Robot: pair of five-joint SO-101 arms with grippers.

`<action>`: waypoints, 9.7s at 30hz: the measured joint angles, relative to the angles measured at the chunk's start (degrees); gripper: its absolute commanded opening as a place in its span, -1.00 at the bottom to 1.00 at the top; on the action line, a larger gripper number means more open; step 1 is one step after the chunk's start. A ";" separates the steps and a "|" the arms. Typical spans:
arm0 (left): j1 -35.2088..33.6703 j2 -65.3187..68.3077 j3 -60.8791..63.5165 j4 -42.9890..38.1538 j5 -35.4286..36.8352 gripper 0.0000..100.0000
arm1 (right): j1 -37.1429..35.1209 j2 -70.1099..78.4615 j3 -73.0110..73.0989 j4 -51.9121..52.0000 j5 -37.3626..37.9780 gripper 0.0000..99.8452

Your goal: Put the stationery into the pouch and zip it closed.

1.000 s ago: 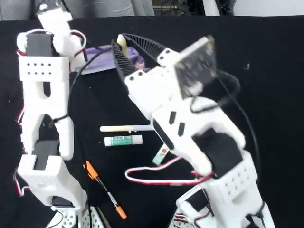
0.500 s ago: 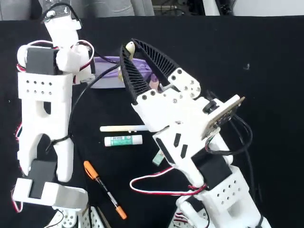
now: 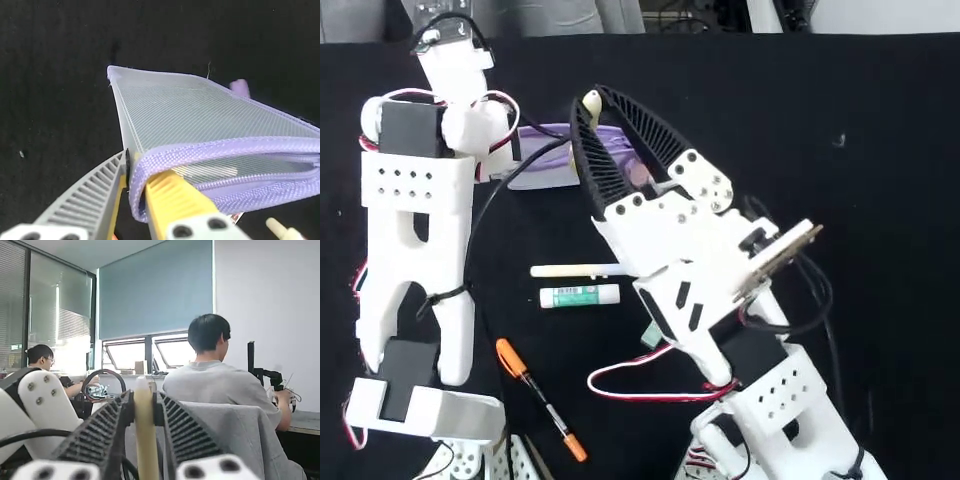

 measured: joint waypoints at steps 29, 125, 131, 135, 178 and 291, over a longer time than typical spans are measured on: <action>0.00 0.00 0.18 0.00 0.00 -0.94 | 0.09 19.43 4.31 -31.74 6.51 -0.98; 4.92 -6.07 0.26 0.00 2.11 -0.94 | 0.18 -3.34 18.73 -5.89 17.85 -0.64; 2.90 -6.07 0.35 -0.44 2.11 -0.94 | 0.00 -4.04 16.44 -4.13 18.29 -0.70; -0.62 -6.07 2.46 -2.29 2.11 -0.94 | 0.00 -4.04 9.85 5.10 18.29 -0.70; -9.14 -6.15 10.55 -11.52 1.58 -0.94 | -23.38 16.00 -1.05 57.14 16.97 -0.70; -11.96 -6.15 10.55 -11.25 1.41 -0.94 | 1.41 36.84 -35.43 72.44 6.15 -0.98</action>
